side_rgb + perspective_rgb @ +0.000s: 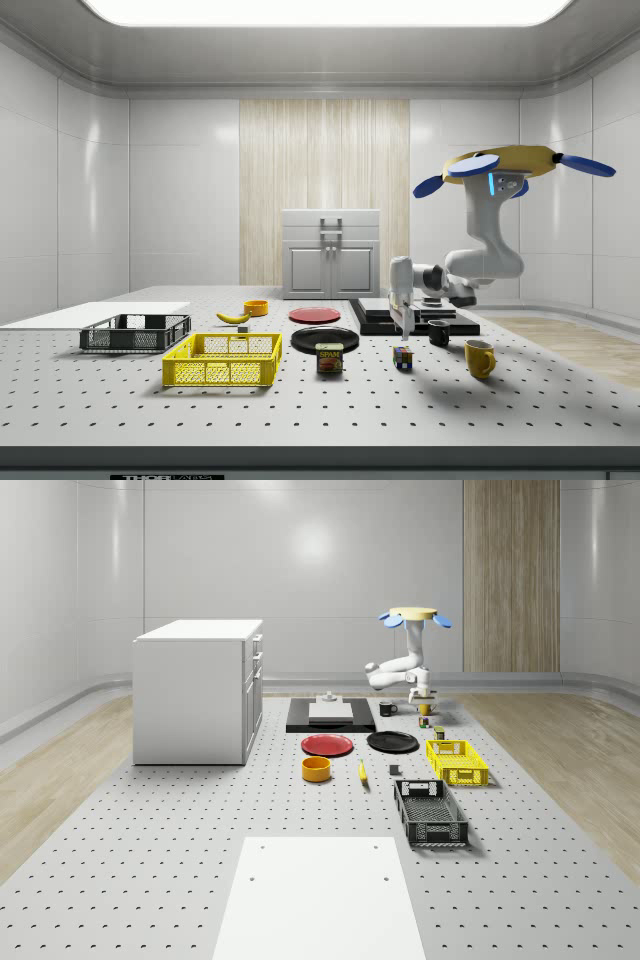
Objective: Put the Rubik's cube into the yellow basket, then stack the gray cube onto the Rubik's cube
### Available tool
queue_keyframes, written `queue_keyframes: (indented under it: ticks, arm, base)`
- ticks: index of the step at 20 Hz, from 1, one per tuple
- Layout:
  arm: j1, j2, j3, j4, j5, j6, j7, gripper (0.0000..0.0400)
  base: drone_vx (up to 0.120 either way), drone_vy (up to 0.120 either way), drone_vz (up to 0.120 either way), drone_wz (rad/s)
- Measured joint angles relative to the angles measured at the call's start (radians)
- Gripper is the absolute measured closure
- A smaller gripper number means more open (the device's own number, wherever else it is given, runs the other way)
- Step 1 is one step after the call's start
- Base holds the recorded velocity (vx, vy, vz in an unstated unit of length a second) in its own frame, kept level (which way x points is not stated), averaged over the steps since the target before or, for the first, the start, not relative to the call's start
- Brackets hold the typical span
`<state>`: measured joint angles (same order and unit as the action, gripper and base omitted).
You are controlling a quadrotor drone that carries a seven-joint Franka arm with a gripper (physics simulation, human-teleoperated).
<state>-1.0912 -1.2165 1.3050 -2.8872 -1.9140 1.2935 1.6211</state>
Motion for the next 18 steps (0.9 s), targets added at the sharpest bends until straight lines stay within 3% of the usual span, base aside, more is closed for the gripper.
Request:
queue_keyframes:
  ticks: [7, 18]
  arm:
    - [-0.009, -0.031, 0.008, 0.002, 0.015, 0.028, 0.009, 0.0]
    - [-0.014, -0.085, -0.044, 0.014, -0.023, 0.098, 0.01, 0.0]
  base:
    - [0.0, -0.011, -0.12, 0.0]
    - [0.0, 0.0, -0.004, 0.0]
